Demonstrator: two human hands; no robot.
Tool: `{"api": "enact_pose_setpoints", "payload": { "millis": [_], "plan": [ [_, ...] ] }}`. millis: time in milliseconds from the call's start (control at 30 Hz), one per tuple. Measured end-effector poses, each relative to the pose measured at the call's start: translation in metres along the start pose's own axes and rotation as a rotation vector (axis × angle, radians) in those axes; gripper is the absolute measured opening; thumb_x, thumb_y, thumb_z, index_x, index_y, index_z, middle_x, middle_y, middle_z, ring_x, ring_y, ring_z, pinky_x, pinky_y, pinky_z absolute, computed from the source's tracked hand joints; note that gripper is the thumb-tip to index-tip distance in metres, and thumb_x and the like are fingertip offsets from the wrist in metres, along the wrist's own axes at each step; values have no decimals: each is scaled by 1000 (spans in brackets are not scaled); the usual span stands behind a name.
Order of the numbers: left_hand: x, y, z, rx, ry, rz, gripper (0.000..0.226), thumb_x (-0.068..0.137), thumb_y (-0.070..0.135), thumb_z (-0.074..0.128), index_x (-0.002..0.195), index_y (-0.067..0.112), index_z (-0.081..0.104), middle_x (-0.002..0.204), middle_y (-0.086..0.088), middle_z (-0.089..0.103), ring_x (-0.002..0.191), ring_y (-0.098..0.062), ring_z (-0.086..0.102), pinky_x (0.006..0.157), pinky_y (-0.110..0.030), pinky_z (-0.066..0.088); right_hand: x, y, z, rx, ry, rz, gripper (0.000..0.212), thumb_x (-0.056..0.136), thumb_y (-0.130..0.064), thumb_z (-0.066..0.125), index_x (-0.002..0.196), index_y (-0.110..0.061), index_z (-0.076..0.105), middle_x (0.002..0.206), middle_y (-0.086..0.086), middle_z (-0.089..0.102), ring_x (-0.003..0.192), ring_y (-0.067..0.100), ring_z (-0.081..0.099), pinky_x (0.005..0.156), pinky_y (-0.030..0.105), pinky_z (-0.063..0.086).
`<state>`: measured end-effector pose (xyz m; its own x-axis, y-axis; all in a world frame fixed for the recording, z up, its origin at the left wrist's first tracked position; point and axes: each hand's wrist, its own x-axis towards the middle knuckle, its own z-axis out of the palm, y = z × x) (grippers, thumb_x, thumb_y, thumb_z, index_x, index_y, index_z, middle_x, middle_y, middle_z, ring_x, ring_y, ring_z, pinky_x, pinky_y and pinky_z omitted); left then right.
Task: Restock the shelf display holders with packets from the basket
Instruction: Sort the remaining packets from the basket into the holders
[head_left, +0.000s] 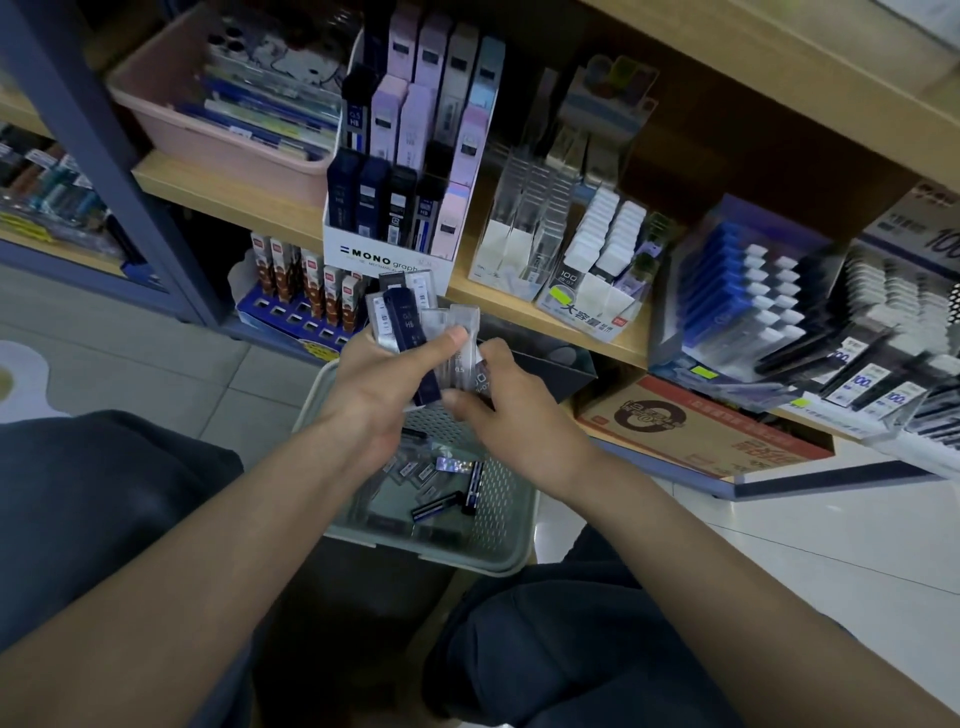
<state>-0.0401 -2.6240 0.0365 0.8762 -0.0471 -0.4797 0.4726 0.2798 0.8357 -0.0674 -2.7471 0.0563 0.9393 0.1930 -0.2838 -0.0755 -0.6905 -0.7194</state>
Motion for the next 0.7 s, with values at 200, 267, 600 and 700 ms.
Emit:
{"api": "enact_pose_setpoints", "payload": {
  "millis": [200,267,600,700],
  "plan": [
    [12,18,2,-70,-82,-78,19,80,12,70,98,6,65,84,-3,71,76,-16,67,61,-25,52,10,2,-22,159,-64,51,23,95,-39,44,103,-17,46,79,-1,55,58,5,51,56,27,44],
    [18,25,3,-92,-64,-90,19,79,11,70,98,8,65,90,-4,71,83,-17,67,70,-29,53,13,5,-34,295,108,73,13,100,-31,36,91,-25,44,69,-3,54,45,2,46,48,22,39],
    [34,36,10,27,-113,-37,13,78,13,73,87,13,63,76,4,68,76,-12,65,79,-32,51,43,40,-91,-178,762,-42,13,94,-28,54,85,-19,51,80,-2,51,68,4,47,61,13,34],
    [36,33,13,21,-114,-40,12,77,12,73,83,14,62,75,3,67,76,-12,64,83,-34,49,50,42,-93,-119,813,-59,13,92,-22,59,92,-24,46,70,-11,56,64,6,58,57,16,42]
  ]
}}
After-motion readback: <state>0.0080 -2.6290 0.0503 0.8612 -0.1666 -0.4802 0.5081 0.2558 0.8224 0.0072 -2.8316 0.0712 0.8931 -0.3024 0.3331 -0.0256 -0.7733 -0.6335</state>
